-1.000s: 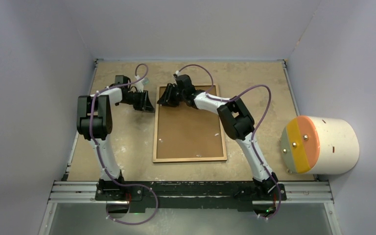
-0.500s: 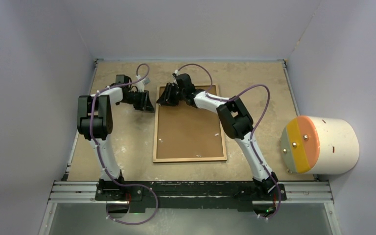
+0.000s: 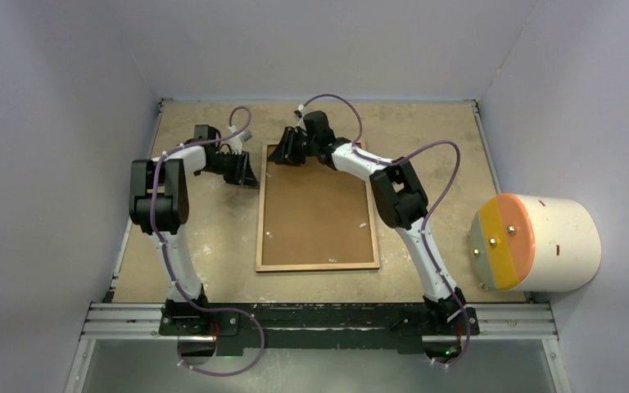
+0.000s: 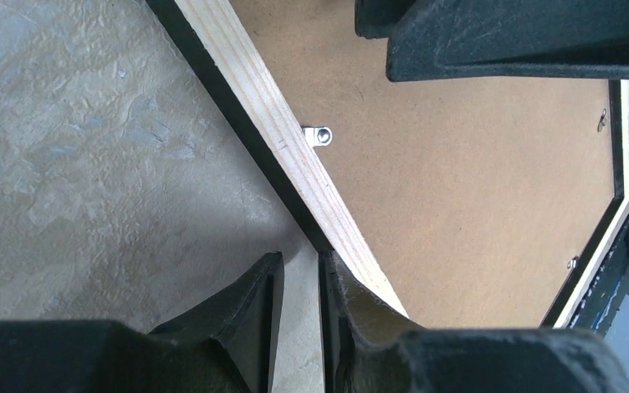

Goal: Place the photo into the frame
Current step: Install the photo frame at the center of the board.

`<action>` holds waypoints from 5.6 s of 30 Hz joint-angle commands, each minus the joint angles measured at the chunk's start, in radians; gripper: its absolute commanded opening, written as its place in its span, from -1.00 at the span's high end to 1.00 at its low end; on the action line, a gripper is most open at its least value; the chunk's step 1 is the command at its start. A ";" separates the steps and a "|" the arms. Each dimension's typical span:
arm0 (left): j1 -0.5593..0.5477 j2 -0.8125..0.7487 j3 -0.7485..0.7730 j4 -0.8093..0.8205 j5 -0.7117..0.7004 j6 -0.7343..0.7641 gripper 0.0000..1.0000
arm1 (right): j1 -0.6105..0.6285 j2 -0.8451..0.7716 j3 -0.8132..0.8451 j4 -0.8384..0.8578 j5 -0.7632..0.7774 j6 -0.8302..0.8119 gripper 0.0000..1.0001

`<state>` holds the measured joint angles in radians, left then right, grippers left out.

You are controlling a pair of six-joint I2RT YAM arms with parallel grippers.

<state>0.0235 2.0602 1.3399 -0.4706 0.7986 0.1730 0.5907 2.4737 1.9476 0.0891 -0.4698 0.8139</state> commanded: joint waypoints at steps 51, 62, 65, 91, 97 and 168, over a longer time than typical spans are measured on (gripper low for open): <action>-0.013 0.014 0.030 -0.038 -0.035 0.043 0.60 | 0.029 0.157 0.211 -0.031 -0.276 -0.041 0.30; 0.049 -0.083 0.032 -0.161 0.019 0.094 0.43 | 0.027 -0.207 -0.042 0.015 0.003 -0.132 -0.34; 0.047 -0.135 -0.032 -0.171 0.055 0.102 0.24 | 0.032 -0.314 -0.224 0.067 -0.010 -0.116 -0.34; 0.026 -0.188 -0.240 -0.163 0.125 0.137 0.32 | 0.233 -0.435 -0.692 0.190 -0.104 -0.089 0.13; 0.021 -0.180 -0.243 -0.151 0.122 0.136 0.32 | 0.245 -0.427 -0.701 0.172 -0.099 -0.105 0.16; 0.005 -0.174 -0.249 -0.138 0.092 0.149 0.47 | 0.291 -0.362 -0.751 0.287 0.082 0.075 0.28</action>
<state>0.0368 1.9015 1.0977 -0.6151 0.8631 0.2989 0.8604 2.1258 1.2346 0.3630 -0.5533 0.8505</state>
